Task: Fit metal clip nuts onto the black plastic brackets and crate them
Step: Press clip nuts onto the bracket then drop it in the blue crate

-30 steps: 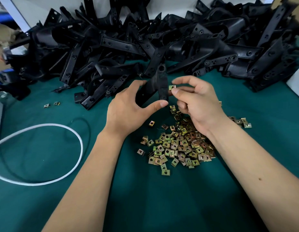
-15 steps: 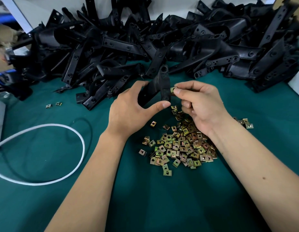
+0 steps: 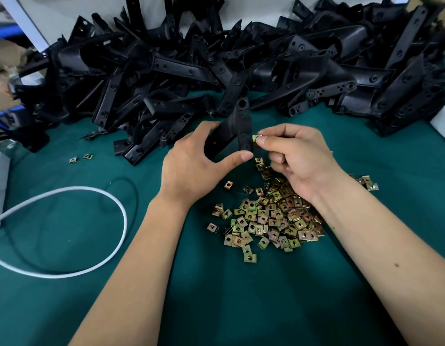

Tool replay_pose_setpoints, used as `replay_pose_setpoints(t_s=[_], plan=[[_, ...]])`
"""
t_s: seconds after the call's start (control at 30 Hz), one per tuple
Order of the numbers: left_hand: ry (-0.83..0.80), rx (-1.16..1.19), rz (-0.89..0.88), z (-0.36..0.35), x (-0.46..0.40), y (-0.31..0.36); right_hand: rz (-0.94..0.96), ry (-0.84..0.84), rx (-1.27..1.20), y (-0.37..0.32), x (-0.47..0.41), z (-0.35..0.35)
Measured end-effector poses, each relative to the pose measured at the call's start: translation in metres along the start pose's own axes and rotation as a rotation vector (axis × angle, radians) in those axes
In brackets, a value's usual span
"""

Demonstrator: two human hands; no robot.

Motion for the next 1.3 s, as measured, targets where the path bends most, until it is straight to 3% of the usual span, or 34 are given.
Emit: replay_pose_setpoints(t_s=[0.27,0.6,1.03,1.2,1.3], plan=[[-0.001,0.013,-0.004,0.0,0.0,0.002,0.002,-0.03,-0.048,-0.002,0.001,-0.003],[0.033,-0.019,-0.031,0.004,0.001,0.009,0.154,0.039,0.098,-0.013,0.006,0.002],[0.079,-0.127,-0.1,0.005,-0.001,0.024,0.174,0.002,0.182,-0.02,0.008,-0.005],[0.054,-0.108,-0.249,0.007,-0.004,0.038,0.284,0.026,0.394,-0.026,0.012,-0.014],[0.097,-0.126,-0.194,0.014,-0.003,0.025,0.407,0.046,0.712,-0.03,0.02,-0.025]])
Point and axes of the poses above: each hand's wrist, its own x-axis away from the middle knuckle, its own z-axis out of the back of the hand, y = z × x, the point moved 10 cm from there along -x, towards the middle knuckle, and after that the axes turned 12 degrees about -z, right-handed, at the moved point
